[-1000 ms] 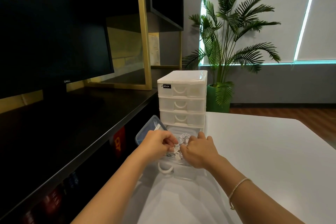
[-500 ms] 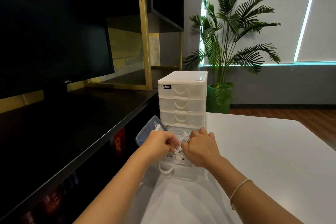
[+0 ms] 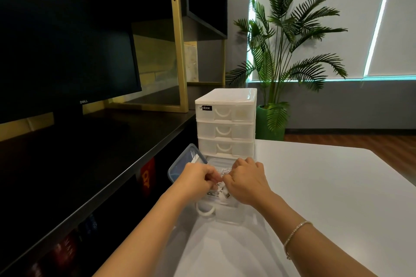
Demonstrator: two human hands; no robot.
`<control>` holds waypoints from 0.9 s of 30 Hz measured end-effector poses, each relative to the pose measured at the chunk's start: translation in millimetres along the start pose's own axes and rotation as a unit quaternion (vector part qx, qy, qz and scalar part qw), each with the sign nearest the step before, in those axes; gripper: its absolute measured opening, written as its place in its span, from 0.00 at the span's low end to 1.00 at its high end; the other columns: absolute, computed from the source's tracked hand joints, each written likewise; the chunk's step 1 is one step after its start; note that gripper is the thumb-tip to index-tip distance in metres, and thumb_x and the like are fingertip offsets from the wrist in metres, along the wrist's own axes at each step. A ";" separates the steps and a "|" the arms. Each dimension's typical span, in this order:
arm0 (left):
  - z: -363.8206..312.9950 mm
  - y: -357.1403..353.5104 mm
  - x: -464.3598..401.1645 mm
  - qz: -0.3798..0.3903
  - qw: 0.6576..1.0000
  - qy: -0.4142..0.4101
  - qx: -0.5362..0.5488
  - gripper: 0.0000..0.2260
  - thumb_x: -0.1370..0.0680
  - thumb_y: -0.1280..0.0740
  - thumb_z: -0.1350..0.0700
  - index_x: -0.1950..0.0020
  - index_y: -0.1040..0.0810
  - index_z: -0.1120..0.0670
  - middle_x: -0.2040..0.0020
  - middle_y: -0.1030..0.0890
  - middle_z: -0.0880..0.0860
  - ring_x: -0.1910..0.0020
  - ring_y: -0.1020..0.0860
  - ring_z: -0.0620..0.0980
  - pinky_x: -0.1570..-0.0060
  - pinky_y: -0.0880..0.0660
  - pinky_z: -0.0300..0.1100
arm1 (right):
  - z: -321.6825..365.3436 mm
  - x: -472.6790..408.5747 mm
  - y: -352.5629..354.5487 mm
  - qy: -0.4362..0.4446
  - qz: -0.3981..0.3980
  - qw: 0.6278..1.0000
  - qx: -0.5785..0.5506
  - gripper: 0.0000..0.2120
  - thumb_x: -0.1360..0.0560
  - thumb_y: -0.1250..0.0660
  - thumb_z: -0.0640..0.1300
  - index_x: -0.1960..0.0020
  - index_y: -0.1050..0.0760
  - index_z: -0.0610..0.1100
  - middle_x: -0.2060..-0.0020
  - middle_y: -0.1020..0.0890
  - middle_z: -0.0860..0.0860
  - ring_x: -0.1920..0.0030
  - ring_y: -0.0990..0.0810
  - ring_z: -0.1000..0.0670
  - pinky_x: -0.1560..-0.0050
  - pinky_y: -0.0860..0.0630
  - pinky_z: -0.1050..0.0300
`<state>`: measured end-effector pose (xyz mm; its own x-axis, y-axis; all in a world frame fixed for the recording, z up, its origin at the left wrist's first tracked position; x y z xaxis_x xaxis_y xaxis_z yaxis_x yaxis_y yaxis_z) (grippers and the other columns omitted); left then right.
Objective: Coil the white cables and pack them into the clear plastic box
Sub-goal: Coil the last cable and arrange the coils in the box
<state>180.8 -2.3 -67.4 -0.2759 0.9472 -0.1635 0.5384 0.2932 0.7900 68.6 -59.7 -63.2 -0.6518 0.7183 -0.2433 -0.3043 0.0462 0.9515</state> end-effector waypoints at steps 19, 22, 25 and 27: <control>-4.4 -8.2 0.5 0.025 0.999 -0.021 -0.005 0.21 0.26 0.44 0.73 0.45 0.19 0.55 0.53 0.19 0.51 0.53 0.22 0.46 0.58 0.28 0.25 | -5.6 -7.6 -7.1 -0.003 0.032 0.999 0.023 0.15 0.21 0.44 0.51 0.41 0.23 0.48 0.43 0.21 0.48 0.39 0.32 0.45 0.42 0.31 0.53; -2.6 -5.4 0.1 0.000 1.000 -0.001 0.004 0.15 0.25 0.38 0.71 0.48 0.18 0.55 0.56 0.19 0.50 0.57 0.22 0.44 0.62 0.28 0.24 | -6.7 -8.7 -7.5 0.004 0.035 0.999 0.024 0.15 0.22 0.44 0.49 0.42 0.22 0.46 0.44 0.22 0.47 0.40 0.32 0.45 0.41 0.30 0.53; -2.5 -3.1 -0.6 -0.020 1.000 -0.001 -0.004 0.12 0.25 0.36 0.69 0.50 0.17 0.56 0.54 0.17 0.52 0.57 0.21 0.44 0.63 0.28 0.23 | -7.0 -9.1 -6.7 0.004 0.035 0.999 0.033 0.15 0.22 0.43 0.49 0.43 0.22 0.45 0.43 0.22 0.46 0.40 0.32 0.45 0.41 0.30 0.53; -3.2 -3.5 -0.6 -0.021 1.000 0.004 -0.005 0.13 0.25 0.37 0.70 0.50 0.17 0.56 0.53 0.17 0.54 0.56 0.20 0.45 0.61 0.26 0.26 | -6.7 -8.4 -6.3 0.004 0.039 0.998 0.040 0.15 0.22 0.43 0.48 0.43 0.22 0.44 0.43 0.22 0.46 0.40 0.32 0.45 0.41 0.30 0.53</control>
<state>176.5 -4.3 -68.2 -0.3044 0.9328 -0.1927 0.5187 0.3320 0.7879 71.3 -70.7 -68.4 -0.6769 0.7164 -0.1693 -0.1960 0.0463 0.9795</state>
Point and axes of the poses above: each hand's wrist, its own x-axis away from the middle knuckle, its own y-axis out of the back of the hand, z = x × y, the point moved 5 cm from there along -x, towards the middle knuckle
